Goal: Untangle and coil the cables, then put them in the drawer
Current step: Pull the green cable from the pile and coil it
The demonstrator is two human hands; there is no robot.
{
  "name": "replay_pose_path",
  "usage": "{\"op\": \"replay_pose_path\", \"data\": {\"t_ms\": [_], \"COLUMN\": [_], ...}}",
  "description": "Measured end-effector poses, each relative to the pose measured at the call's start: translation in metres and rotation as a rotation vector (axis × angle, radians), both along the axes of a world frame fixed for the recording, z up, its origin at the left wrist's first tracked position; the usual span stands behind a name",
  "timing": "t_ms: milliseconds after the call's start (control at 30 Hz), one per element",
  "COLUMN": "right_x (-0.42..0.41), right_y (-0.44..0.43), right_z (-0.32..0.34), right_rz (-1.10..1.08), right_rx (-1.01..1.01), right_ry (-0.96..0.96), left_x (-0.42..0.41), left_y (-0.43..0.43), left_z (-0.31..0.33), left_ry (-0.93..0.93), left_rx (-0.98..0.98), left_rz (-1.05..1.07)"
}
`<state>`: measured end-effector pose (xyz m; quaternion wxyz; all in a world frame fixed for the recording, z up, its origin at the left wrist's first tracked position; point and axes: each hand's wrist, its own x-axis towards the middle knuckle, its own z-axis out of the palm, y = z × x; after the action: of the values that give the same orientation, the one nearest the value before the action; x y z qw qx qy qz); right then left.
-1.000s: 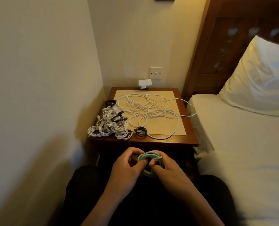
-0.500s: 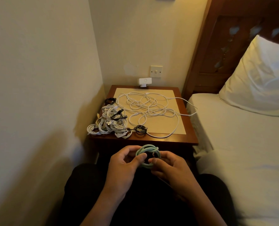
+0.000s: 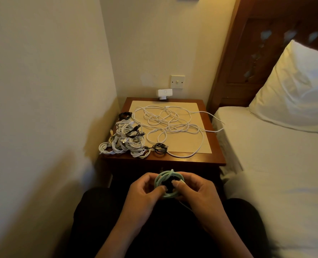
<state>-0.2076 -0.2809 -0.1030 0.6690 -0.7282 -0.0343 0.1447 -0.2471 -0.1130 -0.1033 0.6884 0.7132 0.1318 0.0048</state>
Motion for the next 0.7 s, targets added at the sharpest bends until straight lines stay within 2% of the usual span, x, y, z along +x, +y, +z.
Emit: {"op": "replay_pose_path", "data": {"t_ms": [67, 167, 267, 433, 533, 633, 700], "right_x": [-0.001, 0.0, -0.001, -0.005, -0.003, 0.001, 0.003], "right_y": [0.0, 0.0, 0.001, 0.007, 0.008, 0.003, -0.002], "right_z": [0.001, 0.004, 0.003, 0.001, 0.001, 0.006, 0.01], "right_rz": [0.007, -0.024, -0.038, -0.103, -0.119, -0.075, -0.033], "right_rx": [-0.043, -0.032, -0.04, -0.028, -0.011, 0.039, 0.045], "right_ry": [-0.028, -0.031, -0.034, -0.023, -0.022, 0.023, 0.041], "left_x": [-0.001, -0.003, -0.002, 0.005, 0.007, 0.006, 0.004], "left_y": [0.0, -0.004, -0.007, -0.013, -0.012, -0.001, 0.007], "left_z": [0.002, 0.004, 0.004, 0.005, 0.006, 0.01, 0.015], "left_ry": [0.008, 0.017, 0.007, 0.112, 0.083, 0.063, 0.038], "left_rx": [0.004, -0.123, -0.111, -0.349, -0.342, -0.325, -0.239], "left_rz": [-0.025, 0.01, 0.046, 0.111, 0.107, -0.001, -0.108]}}
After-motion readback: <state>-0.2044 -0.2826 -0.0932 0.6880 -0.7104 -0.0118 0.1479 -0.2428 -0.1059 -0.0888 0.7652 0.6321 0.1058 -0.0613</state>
